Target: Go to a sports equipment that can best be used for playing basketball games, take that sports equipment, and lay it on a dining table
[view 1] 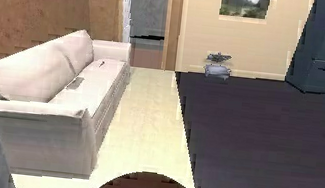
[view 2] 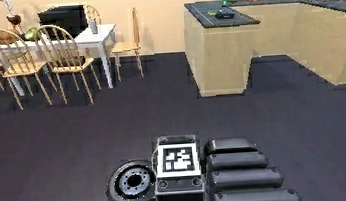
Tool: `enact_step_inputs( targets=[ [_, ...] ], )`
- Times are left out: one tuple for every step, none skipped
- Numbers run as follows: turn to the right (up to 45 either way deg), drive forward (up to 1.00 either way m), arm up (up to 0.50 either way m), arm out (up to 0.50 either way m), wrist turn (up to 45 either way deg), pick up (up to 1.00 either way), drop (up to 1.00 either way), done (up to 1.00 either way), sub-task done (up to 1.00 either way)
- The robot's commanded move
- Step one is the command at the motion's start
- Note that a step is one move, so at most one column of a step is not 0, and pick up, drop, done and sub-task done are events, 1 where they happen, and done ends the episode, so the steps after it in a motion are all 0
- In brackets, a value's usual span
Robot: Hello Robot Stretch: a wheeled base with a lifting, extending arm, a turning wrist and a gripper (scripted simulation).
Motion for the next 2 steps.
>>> enact_step_inputs(
  targets=[
    [0.0, 0.65, 0.0, 0.0, 0.0, 0.0, 0.0, 0.0, 0.0],
    [45.0, 0.0, 0.0, 0.0, 0.0, 0.0, 0.0, 0.0, 0.0]
  ],
)
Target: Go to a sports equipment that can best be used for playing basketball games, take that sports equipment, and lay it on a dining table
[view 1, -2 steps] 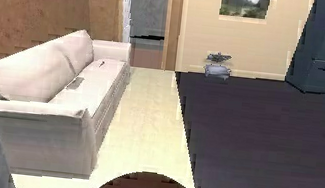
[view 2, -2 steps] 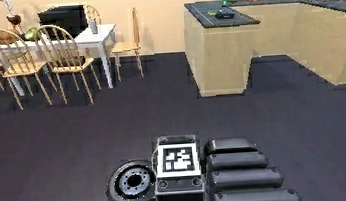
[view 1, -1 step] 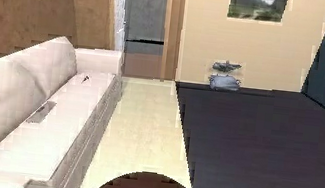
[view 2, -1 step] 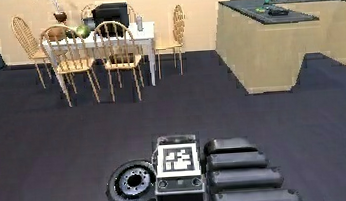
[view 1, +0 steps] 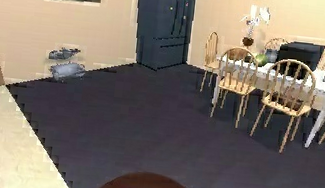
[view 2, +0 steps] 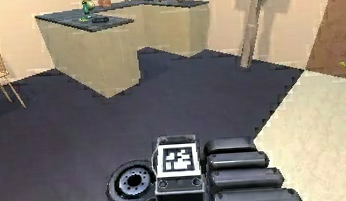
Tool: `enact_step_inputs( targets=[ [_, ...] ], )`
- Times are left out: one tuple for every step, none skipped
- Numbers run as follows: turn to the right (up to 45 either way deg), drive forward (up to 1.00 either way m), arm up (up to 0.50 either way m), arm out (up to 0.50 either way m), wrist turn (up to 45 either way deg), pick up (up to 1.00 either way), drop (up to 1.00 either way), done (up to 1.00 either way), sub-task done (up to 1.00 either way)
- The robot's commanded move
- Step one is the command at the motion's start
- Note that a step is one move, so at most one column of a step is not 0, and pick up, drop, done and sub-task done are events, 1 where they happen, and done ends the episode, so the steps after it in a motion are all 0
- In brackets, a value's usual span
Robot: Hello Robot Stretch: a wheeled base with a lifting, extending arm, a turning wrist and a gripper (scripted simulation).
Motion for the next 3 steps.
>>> enact_step_inputs(
  targets=[
    [39.0, 0.0, 0.0, 0.0, 0.0, 0.0, 0.0, 0.0, 0.0],
    [-45.0, 0.0, 0.0, 0.0, 0.0, 0.0, 0.0, 0.0, 0.0],
    [-39.0, 0.0, 0.0, 0.0, 0.0, 0.0, 0.0, 0.0, 0.0]
  ],
)
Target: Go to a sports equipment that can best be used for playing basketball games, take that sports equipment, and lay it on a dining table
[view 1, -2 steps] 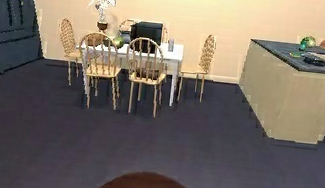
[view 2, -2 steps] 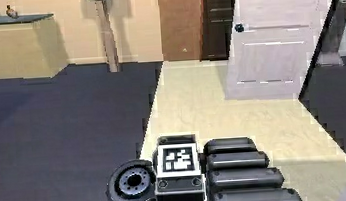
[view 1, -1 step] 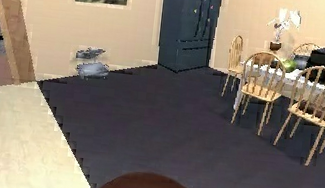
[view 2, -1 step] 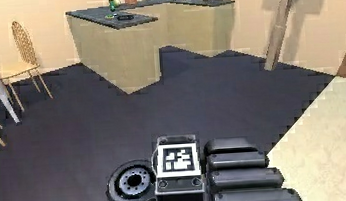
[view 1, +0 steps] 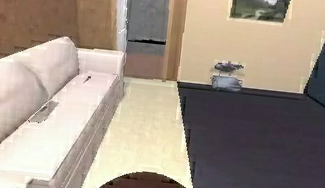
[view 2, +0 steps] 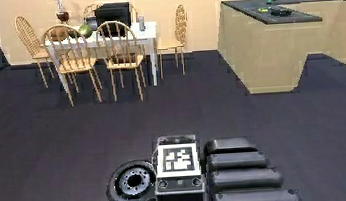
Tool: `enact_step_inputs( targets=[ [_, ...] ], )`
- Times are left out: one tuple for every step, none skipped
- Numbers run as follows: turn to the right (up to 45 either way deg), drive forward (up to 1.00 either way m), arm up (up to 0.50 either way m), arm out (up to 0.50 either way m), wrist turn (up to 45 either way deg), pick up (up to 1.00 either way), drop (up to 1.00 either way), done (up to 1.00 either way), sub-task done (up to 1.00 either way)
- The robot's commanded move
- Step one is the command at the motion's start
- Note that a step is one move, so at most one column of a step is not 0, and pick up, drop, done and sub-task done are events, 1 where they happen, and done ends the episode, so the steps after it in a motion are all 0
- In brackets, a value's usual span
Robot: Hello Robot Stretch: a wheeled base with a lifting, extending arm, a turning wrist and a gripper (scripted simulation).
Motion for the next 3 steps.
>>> enact_step_inputs(
  targets=[
    [45.0, 0.0, 0.0, 0.0, 0.0, 0.0, 0.0, 0.0, 0.0],
    [42.0, 0.0, 0.0, 0.0, 0.0, 0.0, 0.0, 0.0, 0.0],
    [-45.0, 0.0, 0.0, 0.0, 0.0, 0.0, 0.0, 0.0, 0.0]
  ],
)
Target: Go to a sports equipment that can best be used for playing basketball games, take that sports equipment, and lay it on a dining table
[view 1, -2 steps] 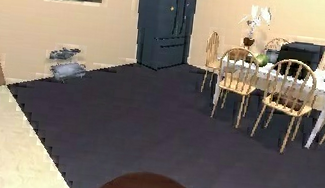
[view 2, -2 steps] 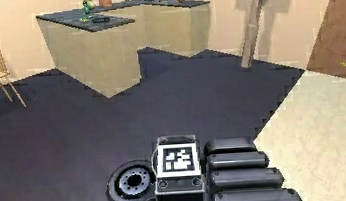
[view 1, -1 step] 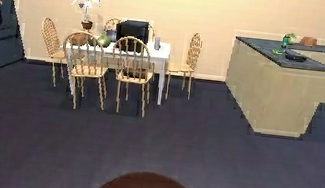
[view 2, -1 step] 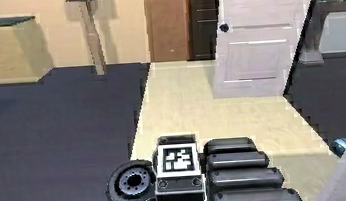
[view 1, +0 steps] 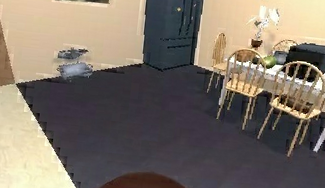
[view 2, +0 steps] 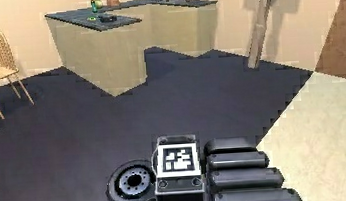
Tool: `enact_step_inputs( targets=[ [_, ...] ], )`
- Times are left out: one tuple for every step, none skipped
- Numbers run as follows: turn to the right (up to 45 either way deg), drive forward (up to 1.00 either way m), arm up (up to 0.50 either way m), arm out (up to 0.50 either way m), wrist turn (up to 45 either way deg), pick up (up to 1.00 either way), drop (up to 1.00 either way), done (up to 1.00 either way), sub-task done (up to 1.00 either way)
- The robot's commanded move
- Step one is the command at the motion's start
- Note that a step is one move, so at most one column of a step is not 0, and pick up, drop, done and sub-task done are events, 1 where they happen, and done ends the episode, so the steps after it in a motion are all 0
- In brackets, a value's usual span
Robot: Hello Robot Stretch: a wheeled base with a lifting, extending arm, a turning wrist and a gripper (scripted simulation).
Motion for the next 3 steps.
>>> enact_step_inputs(
  targets=[
    [-45.0, 0.0, 0.0, 0.0, 0.0, 0.0, 0.0, 0.0, 0.0],
    [-3.0, 0.0, 0.0, 0.0, 0.0, 0.0, 0.0, 0.0, 0.0],
    [45.0, 0.0, 0.0, 0.0, 0.0, 0.0, 0.0, 0.0, 0.0]
  ],
)
